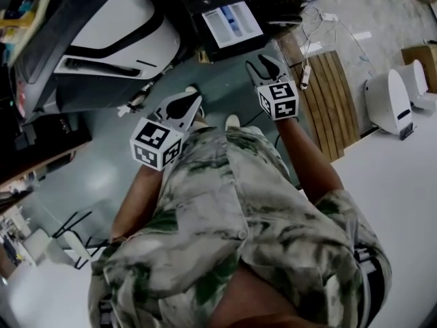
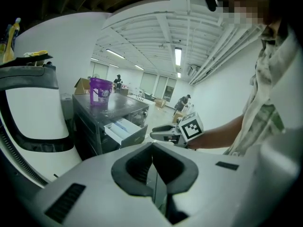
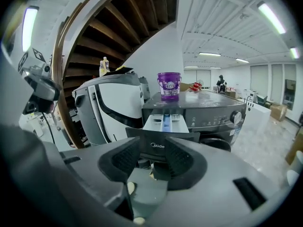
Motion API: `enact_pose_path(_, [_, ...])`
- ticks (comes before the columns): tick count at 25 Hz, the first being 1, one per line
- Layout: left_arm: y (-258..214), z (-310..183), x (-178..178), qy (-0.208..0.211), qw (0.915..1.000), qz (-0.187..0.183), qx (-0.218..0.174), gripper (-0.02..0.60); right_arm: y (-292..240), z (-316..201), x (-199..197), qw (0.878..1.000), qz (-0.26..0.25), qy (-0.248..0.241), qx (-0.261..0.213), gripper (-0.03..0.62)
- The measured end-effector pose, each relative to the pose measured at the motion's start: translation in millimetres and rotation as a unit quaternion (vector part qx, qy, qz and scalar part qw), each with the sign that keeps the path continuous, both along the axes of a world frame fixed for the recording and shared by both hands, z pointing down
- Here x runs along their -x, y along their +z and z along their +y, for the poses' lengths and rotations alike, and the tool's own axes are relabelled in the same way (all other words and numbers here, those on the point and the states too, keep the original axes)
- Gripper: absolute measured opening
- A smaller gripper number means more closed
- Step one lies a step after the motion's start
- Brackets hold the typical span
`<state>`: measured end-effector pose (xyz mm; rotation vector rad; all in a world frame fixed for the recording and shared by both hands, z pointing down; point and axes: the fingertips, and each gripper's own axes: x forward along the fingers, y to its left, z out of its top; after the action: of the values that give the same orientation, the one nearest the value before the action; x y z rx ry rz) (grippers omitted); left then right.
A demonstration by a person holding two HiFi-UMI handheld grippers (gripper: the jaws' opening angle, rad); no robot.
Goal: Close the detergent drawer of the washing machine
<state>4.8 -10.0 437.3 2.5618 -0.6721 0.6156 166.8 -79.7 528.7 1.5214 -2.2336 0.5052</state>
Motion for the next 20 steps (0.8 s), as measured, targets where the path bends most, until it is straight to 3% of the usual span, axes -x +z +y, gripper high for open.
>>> enact_pose_path(20, [10.9, -36.3, 23.8, -0.015, 0.9998, -0.010, 0.013, 0.025, 43.1, -56.8, 5.8, 0.999, 0.011, 0.025, 0.024, 0.189])
